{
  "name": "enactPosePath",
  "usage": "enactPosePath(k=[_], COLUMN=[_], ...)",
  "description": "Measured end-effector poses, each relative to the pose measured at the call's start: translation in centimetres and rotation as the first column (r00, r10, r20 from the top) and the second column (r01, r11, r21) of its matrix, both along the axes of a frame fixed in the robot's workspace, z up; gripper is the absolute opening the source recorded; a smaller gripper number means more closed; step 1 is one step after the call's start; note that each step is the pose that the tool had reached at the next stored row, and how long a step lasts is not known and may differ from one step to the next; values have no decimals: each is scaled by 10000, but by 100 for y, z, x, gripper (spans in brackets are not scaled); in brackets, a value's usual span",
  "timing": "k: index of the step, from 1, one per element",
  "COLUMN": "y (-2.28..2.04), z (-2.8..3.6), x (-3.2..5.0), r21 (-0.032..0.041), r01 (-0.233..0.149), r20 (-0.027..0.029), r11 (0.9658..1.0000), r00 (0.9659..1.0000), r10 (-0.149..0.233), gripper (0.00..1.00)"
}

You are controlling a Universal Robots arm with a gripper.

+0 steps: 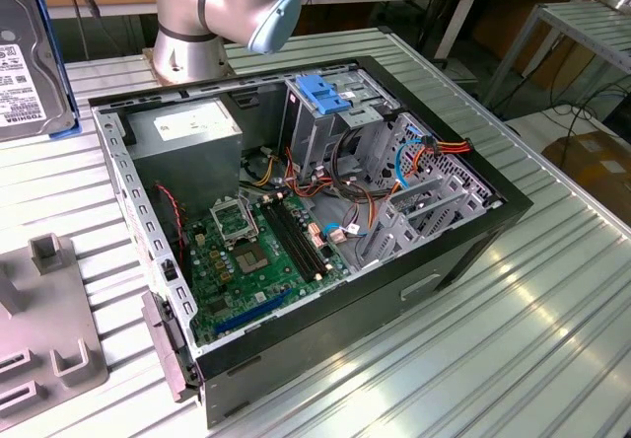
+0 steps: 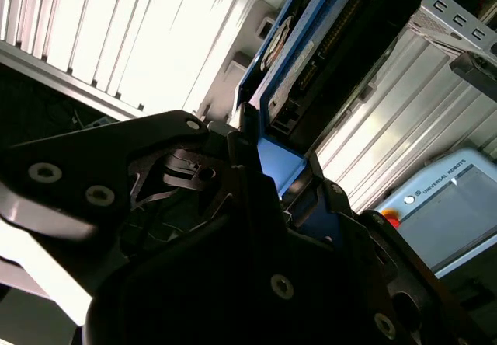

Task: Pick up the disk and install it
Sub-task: 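Pick up the disk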

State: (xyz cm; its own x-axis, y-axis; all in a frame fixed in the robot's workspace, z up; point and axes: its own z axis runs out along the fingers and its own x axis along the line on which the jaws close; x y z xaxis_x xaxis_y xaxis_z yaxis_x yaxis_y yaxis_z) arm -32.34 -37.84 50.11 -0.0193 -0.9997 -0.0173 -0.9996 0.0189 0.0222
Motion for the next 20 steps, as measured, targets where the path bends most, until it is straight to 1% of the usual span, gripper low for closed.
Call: enactPosePath(k=[10,20], y=[0,0], z=[0,0], x=[79,197], r21=[0,-1], r01=[0,0], r20=[-1,0], r11=[10000,10000], r00=[10000,10000], r10=[0,0], gripper=[37,37])
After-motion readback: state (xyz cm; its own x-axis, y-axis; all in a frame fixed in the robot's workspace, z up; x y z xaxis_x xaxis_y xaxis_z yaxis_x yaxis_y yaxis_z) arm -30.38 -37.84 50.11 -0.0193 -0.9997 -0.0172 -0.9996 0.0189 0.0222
